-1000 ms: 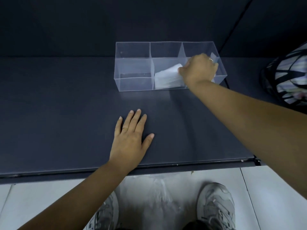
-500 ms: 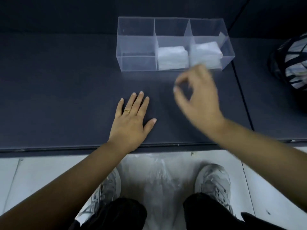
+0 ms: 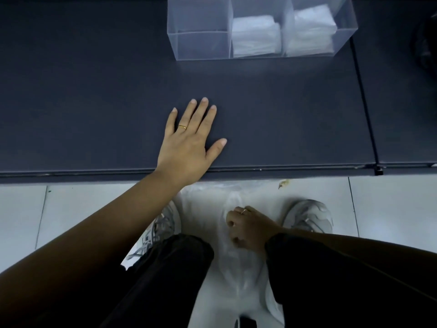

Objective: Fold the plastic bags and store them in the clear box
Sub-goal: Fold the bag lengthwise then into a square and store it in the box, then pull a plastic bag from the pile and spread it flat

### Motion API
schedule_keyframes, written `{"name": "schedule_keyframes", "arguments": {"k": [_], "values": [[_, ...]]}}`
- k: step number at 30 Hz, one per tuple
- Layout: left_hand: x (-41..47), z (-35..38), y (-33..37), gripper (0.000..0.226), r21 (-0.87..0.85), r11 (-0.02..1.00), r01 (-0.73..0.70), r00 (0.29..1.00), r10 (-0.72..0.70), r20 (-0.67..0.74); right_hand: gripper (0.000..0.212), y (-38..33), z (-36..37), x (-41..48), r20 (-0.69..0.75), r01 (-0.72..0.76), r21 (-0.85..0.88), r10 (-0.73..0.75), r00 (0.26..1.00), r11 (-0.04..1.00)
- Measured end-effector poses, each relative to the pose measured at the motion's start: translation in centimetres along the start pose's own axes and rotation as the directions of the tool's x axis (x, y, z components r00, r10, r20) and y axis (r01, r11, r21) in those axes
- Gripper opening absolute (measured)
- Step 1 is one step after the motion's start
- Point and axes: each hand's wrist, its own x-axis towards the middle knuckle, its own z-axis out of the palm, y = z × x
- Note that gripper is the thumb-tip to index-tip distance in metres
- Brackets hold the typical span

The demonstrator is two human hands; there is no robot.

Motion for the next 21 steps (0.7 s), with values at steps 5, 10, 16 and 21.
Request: {"name": "schedule_keyframes", "arguments": {"k": [5, 10, 16, 21], "values": [[-0.1, -0.4, 0.2, 0.071, -0.016, 1.0, 0.007, 1.0, -0.007, 0.018, 0.01, 0.2, -3.2, -1.7, -0.116, -0.115, 0.394, 0.173, 0.978, 0.912], [-0.1, -3.8, 0.5, 0.071, -0.579, 0.788, 0.211, 0.965, -0.071, 0.254, 0.008, 0.0, -11.2, -4.2, -0.37, -0.088, 0.675, 0.439, 0.819, 0.733], [0.9, -8.3, 3.6, 0.073, -0.855, 0.298, 0.424, 0.879, 0.092, 0.467, 0.017, 3.6, -19.0, -2.9, -0.473, -0.08, 0.775, 0.658, 0.586, 0.627], [1.1, -8.1, 2.7, 0.033, -0.868, 0.336, 0.365, 0.928, -0.055, 0.369, 0.012, 7.2, -22.4, -3.3, -0.297, -0.1, 0.88, 0.701, 0.648, 0.465]]}}
